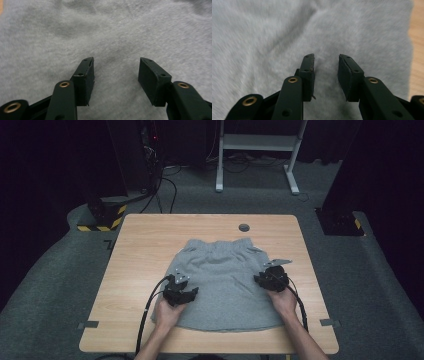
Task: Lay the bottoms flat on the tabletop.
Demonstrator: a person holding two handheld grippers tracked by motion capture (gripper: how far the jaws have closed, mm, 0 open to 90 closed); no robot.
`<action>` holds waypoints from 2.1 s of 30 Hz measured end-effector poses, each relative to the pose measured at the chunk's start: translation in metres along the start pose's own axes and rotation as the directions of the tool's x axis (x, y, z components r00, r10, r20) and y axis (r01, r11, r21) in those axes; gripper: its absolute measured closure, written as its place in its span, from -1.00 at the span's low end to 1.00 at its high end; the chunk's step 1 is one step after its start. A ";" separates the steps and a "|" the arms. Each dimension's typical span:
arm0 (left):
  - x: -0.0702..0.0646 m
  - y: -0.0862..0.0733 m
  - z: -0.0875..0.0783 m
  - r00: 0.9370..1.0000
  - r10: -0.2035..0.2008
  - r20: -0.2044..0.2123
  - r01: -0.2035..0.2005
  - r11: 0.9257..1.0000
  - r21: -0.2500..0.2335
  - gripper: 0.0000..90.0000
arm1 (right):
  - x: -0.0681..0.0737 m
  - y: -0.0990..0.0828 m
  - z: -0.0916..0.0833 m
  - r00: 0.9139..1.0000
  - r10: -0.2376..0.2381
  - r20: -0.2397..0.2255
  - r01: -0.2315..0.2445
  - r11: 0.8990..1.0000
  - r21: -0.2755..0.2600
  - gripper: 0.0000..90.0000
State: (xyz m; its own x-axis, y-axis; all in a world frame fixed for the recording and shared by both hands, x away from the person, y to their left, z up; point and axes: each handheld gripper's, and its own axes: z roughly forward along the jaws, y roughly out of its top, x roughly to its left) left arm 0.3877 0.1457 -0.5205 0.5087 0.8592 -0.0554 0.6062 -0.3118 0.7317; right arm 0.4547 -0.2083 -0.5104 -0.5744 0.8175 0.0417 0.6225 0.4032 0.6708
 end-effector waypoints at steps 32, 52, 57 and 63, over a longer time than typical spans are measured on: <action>-0.001 0.009 0.017 0.999 0.017 -0.048 -0.019 0.999 -0.041 -0.08 | -0.035 0.019 0.014 0.992 0.073 0.102 -0.071 0.997 -0.025 0.75; 0.015 0.030 0.010 0.999 -0.009 -0.047 0.006 0.999 -0.050 0.02 | 0.006 0.023 -0.005 1.000 -0.015 0.014 0.017 0.992 -0.126 0.47; 0.032 0.053 0.013 0.995 -0.029 -0.094 0.025 0.999 -0.042 -0.05 | 0.021 0.008 0.010 0.999 -0.035 -0.030 0.033 0.997 -0.068 0.41; 0.054 0.074 0.036 0.993 -0.071 -0.097 0.077 0.996 0.055 -0.10 | 0.025 -0.002 0.008 0.998 -0.057 -0.027 0.056 0.997 -0.060 0.32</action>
State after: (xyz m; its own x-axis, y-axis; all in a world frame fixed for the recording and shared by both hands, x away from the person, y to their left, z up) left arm 0.4817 0.1543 -0.4936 0.4023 0.9146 -0.0412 0.6761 -0.2664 0.6870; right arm 0.4431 -0.1851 -0.5170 -0.6235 0.7814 0.0235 0.5567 0.4227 0.7152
